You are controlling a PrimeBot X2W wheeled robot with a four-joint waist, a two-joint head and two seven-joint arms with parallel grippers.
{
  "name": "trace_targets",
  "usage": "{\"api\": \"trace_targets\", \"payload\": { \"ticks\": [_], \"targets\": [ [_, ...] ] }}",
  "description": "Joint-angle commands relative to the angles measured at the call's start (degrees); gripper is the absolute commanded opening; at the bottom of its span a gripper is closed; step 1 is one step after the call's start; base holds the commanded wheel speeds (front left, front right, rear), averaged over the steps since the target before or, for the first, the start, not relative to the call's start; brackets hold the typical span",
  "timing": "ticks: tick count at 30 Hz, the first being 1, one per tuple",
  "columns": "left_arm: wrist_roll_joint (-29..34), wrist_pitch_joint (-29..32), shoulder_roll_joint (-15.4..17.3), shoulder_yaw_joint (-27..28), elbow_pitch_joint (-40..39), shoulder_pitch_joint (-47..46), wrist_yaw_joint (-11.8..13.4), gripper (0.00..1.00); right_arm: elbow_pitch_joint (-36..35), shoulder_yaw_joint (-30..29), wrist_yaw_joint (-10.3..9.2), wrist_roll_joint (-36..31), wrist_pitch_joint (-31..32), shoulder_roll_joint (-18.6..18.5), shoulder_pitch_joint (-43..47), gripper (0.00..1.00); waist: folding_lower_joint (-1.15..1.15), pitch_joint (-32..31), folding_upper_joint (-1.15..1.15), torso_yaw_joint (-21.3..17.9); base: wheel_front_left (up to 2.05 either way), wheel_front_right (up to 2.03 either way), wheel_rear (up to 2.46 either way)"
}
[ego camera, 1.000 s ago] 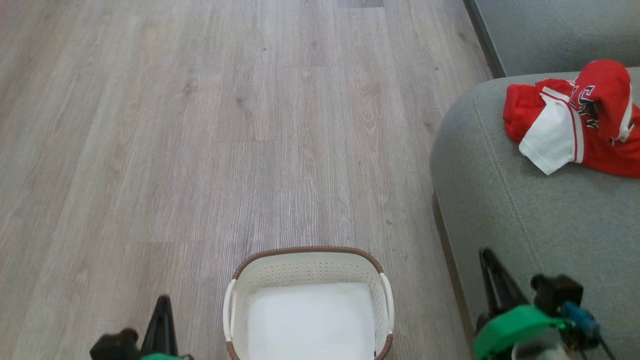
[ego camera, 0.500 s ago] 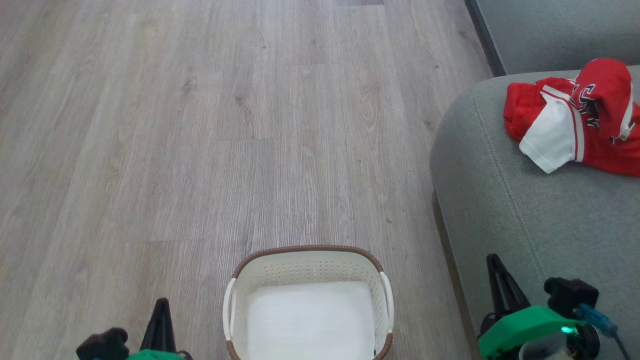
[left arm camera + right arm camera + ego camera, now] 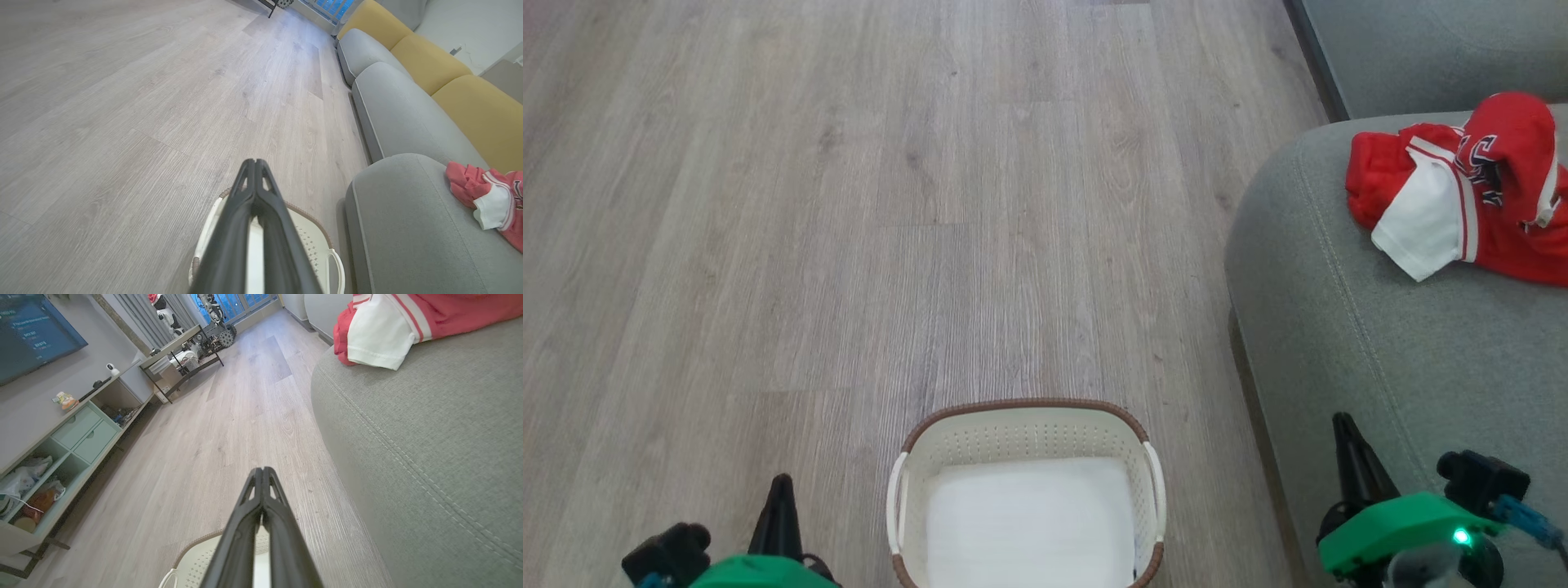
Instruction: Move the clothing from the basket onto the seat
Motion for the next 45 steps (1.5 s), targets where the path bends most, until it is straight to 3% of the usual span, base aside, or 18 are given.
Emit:
{"api": "trace_targets", "payload": {
  "ticks": [1,45],
  "targets": [
    [-1.8,0.6,0.0,1.6,-1.4,-2.8,-0.8,0.0,-2.2,-0.1,-0.01,2.1,0.5,-0.1,-3.5,0.0,0.0,0.0,0.0,0.0,0.0,0.0,0.0],
    [-26.8,7.7,-0.7,6.9,-0.6,-8.1,-6.1,0.0,-3.8,-3.2,-0.01,29.3,7.5,-0.1,-5.4,0.0,0.0,0.9,0.0,-0.1,0.0,0.0,0.0]
  ]
}}
